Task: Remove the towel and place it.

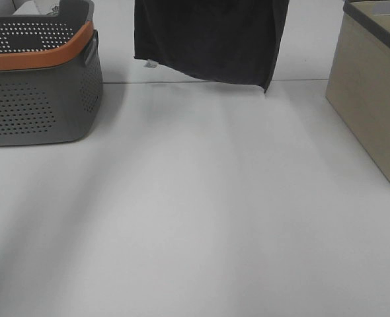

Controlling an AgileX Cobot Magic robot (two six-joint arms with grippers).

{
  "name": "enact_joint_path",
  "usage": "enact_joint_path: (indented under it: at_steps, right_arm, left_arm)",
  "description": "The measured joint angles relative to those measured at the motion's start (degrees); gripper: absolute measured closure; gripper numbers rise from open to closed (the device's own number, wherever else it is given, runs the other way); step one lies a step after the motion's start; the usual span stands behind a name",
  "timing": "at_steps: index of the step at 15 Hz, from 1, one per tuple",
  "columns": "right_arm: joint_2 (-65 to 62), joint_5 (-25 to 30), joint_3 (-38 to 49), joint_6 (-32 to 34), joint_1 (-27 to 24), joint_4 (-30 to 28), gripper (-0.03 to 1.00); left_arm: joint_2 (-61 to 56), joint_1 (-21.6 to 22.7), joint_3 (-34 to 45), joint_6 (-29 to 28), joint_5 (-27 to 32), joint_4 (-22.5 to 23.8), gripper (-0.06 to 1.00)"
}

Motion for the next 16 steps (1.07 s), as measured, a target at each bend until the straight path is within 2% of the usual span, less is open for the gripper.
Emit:
enact_joint_path:
  at_steps: [1,2,5,7,10,16]
  right_arm:
    - [-0.86,-2.75,4.76,-0.11,0.0,-0.06,0.95]
    - [-3.27,-8.19,14.84,-0.06,-0.17,-0.06,0.95]
    - [-8.88,-19.42,33.98,0.4,-0.29,-0.46,0.95]
    - [-10.54,-22.0,40.57,1.72,-0.29,-1.15,0.95]
    - [-10.71,-23.78,46.87,4.24,0.52,-6.93,0.95]
    - [-10.26,-26.53,55.06,6.42,0.92,-18.16,0.95]
  left_arm:
    - [0.0,-0.17,3.61,1.26,0.06,0.0,0.94]
    - [-0.4,-1.2,10.54,2.41,0.69,-0.46,0.94]
    - [-5.5,-6.19,27.33,6.25,7.39,-0.52,0.94]
    - [-10.77,-7.56,35.29,6.47,7.96,-0.74,0.94]
    - [-14.32,-7.73,44.86,6.13,6.88,-1.15,0.94]
    - [-14.44,-7.68,51.39,6.07,4.81,-1.32,0.94]
